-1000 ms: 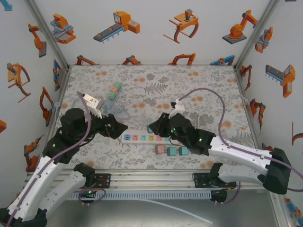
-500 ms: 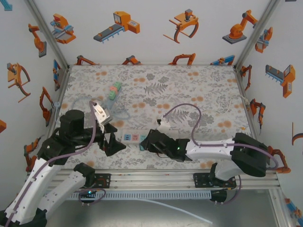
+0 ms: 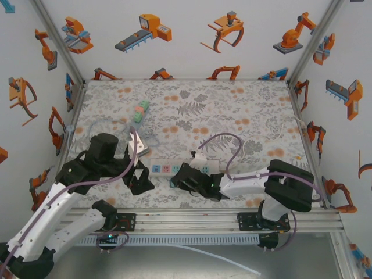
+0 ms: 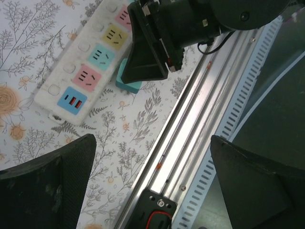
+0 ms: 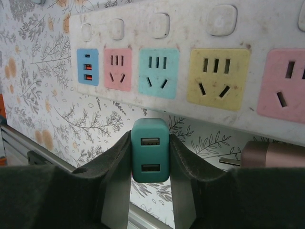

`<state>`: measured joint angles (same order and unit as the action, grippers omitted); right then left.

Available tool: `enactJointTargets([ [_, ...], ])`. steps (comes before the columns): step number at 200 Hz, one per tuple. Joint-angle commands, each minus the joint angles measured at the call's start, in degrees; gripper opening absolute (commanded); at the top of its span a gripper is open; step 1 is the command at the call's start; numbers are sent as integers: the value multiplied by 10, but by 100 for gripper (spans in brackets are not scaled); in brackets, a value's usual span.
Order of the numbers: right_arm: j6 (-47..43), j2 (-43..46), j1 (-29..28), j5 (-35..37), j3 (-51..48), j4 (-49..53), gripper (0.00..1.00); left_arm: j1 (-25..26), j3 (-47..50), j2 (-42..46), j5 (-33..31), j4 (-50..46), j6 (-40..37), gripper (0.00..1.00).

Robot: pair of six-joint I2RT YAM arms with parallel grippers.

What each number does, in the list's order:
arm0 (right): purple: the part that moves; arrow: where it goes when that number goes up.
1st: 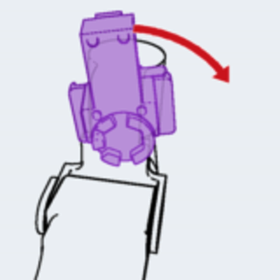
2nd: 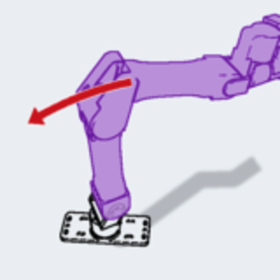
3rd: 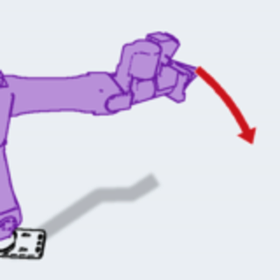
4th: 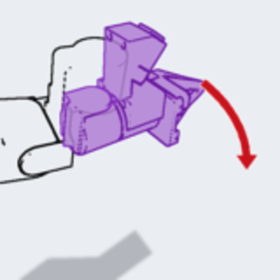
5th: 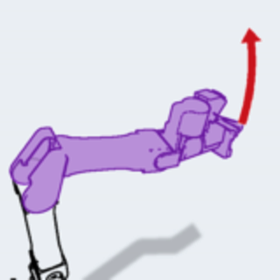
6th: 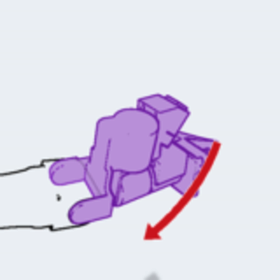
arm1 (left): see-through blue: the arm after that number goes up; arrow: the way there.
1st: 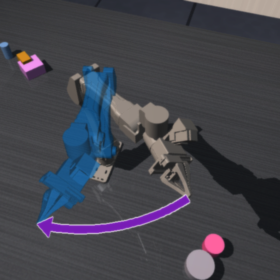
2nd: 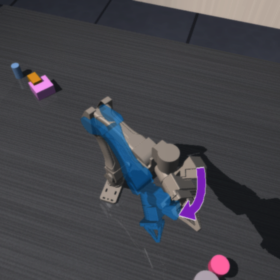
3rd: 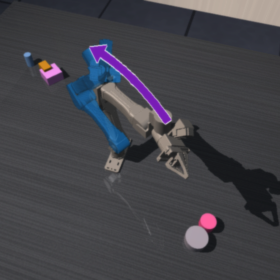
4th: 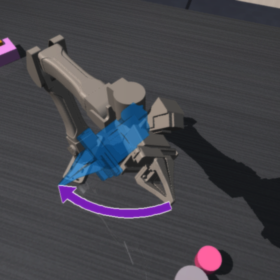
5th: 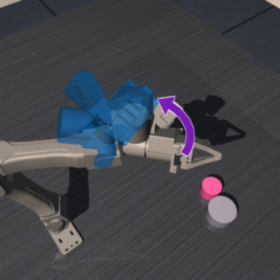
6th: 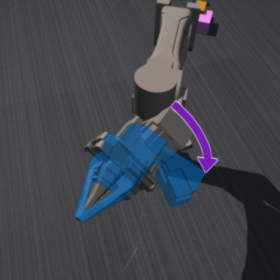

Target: Pull the plug off the socket

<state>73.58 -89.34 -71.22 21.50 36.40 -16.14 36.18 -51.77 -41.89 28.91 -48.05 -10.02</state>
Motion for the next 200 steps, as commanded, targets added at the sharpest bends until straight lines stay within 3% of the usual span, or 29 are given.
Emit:
enactJointTargets([
  [1, 20, -1, -7, 27, -17, 9, 37, 25, -17, 1, -47, -7, -24, 97],
  [49, 18, 37, -10, 42, -25, 44, 46, 36, -26, -17, -153, 7, -6, 97],
  [98, 14, 107, -10, 60, -43, 72, 46, 39, -50, -56, -229, 11, 11, 97],
  [127, -8, 181, -11, 94, -41, 119, 46, 36, -63, -94, -330, 35, 49, 97],
  [147, -81, 245, -11, 140, -24, 167, 46, 16, -90, -139, -386, 51, 86, 97],
  [171, -228, 302, -10, 206, 2, 179, 46, -52, -121, -207, -367, 98, 110, 97],
  [200, -480, 318, -10, 258, 32, 115, 53, -113, -167, -305, -376, 154, 109, 97],
])
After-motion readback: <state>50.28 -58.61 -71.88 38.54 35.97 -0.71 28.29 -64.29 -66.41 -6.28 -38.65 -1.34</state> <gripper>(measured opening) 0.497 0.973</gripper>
